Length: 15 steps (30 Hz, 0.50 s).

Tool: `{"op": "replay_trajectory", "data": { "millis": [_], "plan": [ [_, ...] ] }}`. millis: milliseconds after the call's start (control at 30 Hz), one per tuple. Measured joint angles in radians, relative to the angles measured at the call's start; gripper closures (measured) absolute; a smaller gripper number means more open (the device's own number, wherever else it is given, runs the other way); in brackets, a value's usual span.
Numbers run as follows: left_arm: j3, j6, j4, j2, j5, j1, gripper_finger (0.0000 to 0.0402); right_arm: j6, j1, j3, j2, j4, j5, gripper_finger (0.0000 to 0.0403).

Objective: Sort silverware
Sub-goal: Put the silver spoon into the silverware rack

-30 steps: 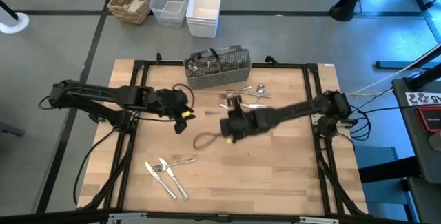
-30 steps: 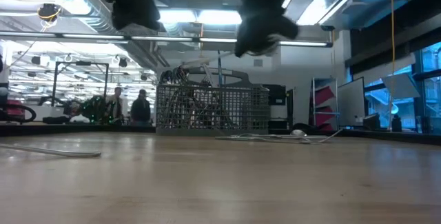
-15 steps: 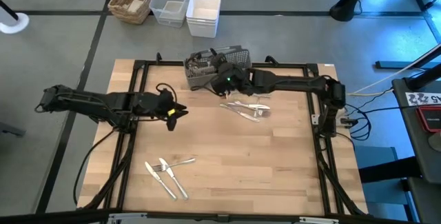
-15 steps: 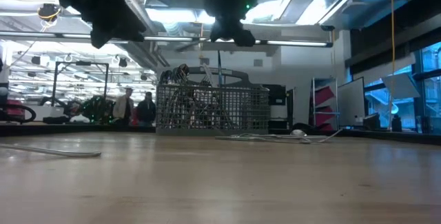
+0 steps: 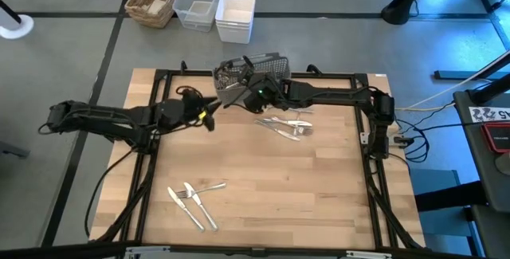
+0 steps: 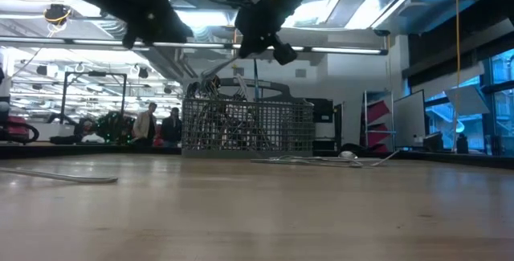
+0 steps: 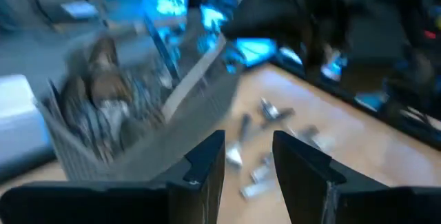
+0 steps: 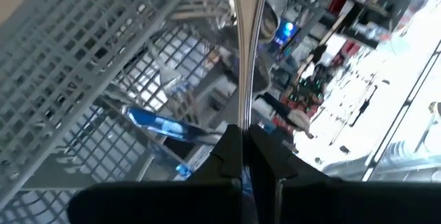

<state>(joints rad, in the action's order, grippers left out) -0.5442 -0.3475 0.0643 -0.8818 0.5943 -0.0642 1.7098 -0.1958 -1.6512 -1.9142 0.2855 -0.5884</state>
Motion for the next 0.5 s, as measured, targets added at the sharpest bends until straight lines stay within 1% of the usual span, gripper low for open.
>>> {"op": "replay_trajectory", "data": {
  "millis": [67,167,300,367,500],
  "plan": [
    [0.0,0.08,0.088,-0.038,0.003,-0.044,0.0286,0.005,0.0,0.0,0.0,-0.002,0.015,0.0396],
    [0.0,0.172,0.166,-0.1,0.003,-0.106,0.0286,0.008,0.0,0.0,0.0,-0.008,0.016,0.0397],
    [0.0,0.248,0.222,-0.181,-0.017,-0.183,0.0286,0.028,0.0,0.0,0.0,-0.007,0.016,0.0396],
    [0.0,0.286,0.253,-0.211,-0.052,-0.213,0.0286,0.028,0.0,0.0,0.0,-0.011,0.017,0.0396],
    [0.0,0.375,0.322,-0.264,-0.16,-0.265,0.0286,0.029,0.0,0.0,0.0,-0.026,0.024,0.0397]
  ]
}}
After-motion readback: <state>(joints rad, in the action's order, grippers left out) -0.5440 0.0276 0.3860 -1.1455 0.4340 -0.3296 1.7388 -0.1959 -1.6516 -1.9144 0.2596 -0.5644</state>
